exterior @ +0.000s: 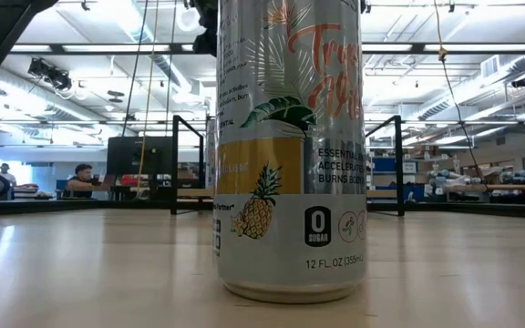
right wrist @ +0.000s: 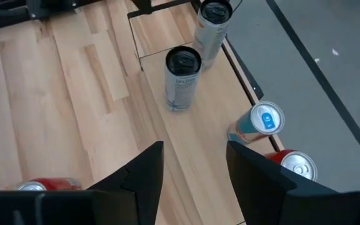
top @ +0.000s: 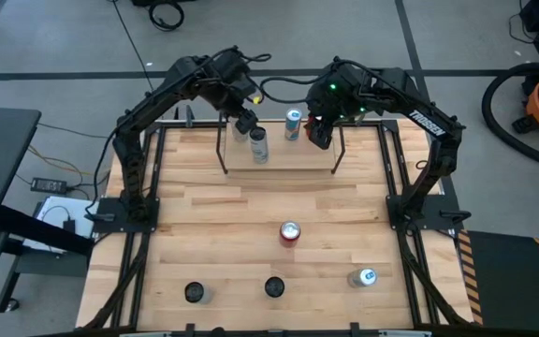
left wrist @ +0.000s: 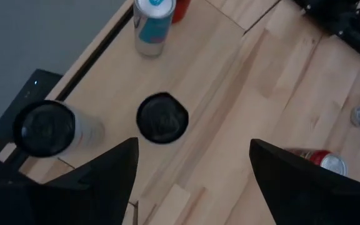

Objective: Place canned beverage on shelf
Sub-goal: Put the top white blue soda can on the shelf

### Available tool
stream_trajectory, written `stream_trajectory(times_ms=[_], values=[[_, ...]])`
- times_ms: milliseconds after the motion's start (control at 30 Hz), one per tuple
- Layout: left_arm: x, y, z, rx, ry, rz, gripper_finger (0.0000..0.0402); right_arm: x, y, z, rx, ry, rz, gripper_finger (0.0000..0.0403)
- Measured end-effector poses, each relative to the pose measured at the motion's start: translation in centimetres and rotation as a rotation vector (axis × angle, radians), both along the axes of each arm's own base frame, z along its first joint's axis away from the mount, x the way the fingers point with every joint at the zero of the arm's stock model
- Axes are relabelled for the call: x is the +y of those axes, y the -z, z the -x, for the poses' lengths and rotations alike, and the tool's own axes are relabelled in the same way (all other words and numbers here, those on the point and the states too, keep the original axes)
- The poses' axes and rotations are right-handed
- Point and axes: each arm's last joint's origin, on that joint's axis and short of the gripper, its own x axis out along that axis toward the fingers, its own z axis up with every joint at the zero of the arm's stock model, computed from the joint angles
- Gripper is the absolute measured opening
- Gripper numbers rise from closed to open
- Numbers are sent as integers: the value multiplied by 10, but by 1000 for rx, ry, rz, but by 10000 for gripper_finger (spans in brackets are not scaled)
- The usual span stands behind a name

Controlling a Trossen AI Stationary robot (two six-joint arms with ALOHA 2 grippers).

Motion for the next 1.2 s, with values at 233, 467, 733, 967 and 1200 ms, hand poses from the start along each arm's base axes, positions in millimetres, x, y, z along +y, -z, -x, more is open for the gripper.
stream_trajectory(times_ms=[233, 467, 733, 967, 1200], values=[[-3, 3, 4, 56, 20, 18, 307, -1, 0, 0, -2, 10, -1, 210], [-7, -1, 9, 59, 47, 3, 307, -6, 0, -12, -47, 12, 56, 275], [-24, -25, 32, 23, 62, -25, 307, -19, 23, -56, -178, -164, 152, 297], [-42, -49, 58, -43, 73, -71, 307, -33, 73, -88, -177, -248, 202, 293], [-58, -62, 74, -71, 86, -97, 307, -43, 114, -98, -192, -259, 248, 295]])
